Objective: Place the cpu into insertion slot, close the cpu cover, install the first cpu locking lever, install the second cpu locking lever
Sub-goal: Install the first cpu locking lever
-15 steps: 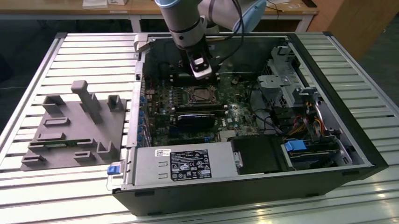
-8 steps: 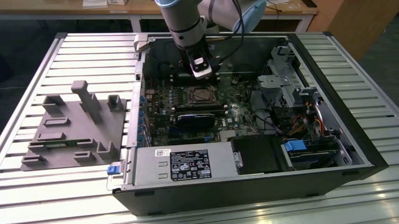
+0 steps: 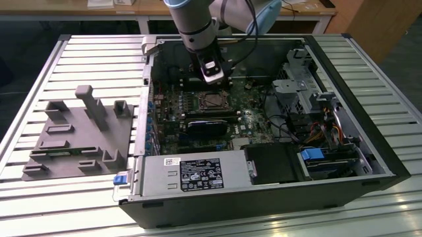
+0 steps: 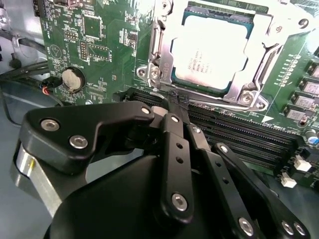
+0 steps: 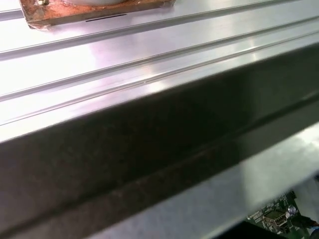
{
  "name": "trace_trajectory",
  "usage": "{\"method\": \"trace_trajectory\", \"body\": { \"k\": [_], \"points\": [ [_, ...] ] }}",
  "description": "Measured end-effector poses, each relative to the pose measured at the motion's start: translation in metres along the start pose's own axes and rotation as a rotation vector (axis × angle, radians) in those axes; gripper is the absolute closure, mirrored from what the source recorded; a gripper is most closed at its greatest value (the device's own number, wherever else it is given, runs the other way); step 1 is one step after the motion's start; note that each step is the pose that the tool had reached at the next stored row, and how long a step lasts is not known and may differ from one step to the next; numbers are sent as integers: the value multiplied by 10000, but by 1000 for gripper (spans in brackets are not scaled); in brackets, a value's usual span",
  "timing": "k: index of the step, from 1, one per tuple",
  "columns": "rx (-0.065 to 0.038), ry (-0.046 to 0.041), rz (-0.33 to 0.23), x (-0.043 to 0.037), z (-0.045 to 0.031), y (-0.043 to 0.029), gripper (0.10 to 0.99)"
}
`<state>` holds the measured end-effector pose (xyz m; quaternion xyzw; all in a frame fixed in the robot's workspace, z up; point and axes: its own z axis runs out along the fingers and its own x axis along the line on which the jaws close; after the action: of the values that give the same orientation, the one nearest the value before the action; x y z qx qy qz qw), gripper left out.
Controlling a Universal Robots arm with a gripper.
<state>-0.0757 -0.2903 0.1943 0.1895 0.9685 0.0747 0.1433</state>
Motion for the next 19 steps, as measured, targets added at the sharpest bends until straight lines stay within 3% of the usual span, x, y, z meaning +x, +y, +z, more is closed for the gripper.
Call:
{"method": "trace_trajectory", "body": {
  "k": [14,19],
  "points": [
    [164,-77,59,10,38,-10,984],
    [181,-86,78,6,40,-20,984]
  ]
}}
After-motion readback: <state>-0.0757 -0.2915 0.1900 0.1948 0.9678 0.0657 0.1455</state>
